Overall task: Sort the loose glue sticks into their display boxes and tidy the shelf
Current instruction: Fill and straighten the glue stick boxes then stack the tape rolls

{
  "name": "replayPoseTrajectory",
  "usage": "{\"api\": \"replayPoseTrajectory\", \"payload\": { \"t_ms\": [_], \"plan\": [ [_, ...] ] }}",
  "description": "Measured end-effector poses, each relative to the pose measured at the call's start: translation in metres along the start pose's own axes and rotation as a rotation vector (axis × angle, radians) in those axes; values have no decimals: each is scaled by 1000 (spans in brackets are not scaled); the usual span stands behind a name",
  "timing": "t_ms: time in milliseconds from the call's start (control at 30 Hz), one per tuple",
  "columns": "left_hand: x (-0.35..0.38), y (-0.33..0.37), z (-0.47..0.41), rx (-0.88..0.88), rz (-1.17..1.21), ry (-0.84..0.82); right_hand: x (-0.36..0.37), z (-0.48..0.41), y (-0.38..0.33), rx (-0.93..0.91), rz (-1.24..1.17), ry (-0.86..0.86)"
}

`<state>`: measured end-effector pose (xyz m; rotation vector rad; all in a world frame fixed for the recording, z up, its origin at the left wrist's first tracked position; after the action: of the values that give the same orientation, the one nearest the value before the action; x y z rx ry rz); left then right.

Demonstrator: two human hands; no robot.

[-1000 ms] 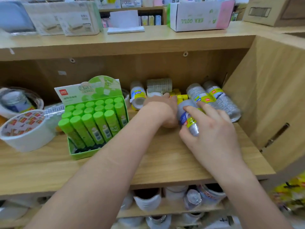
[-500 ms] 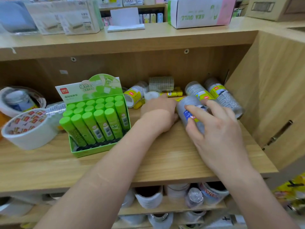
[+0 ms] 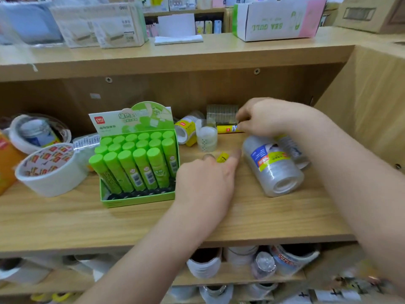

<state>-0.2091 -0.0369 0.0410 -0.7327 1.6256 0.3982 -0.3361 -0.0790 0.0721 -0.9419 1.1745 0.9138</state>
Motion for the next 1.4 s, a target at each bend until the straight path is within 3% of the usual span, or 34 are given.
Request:
{"api": "replayPoseTrajectory", "payload": {
  "t_ms": [100, 300, 500, 667, 767, 933, 1100, 1233, 1400],
  "plan": [
    [-4, 1, 7, 20, 53, 41, 11, -26, -1, -31, 80, -96],
    [1, 7, 11, 132, 132, 185, 16, -41, -3, -105, 104, -103],
    [8, 17, 11, 259, 272, 137, 20, -45, -9, -157, 74, -75],
    [10, 13, 10, 265, 291, 145, 28, -51, -11, -180, 22, -149],
    [14, 14, 11, 274, 324, 120, 13, -41, -12, -169, -149, -145],
    [16, 6, 10, 214, 262, 139, -31, 14, -18, -201, -440, 156],
    [8, -6, 29, 206, 186, 228, -10, 75, -42, -302, -598, 376],
    [9, -12, 48, 178, 182, 283, 7, 103, -60, -382, -638, 501],
    [0, -36, 63, 65, 320, 357, -6, 133, -62, -418, -582, 884]
  ]
}}
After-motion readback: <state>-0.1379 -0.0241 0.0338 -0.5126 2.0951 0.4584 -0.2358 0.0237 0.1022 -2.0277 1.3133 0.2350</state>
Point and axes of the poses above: each hand's wrist, its own z-axis away from the middle knuckle, its own x-axis out of the palm, y = z × x, the point moved 10 cm from there along -z, towards the middle knuckle, and after that the axes turned 4 degrees about -y, right-handed, at the moved point
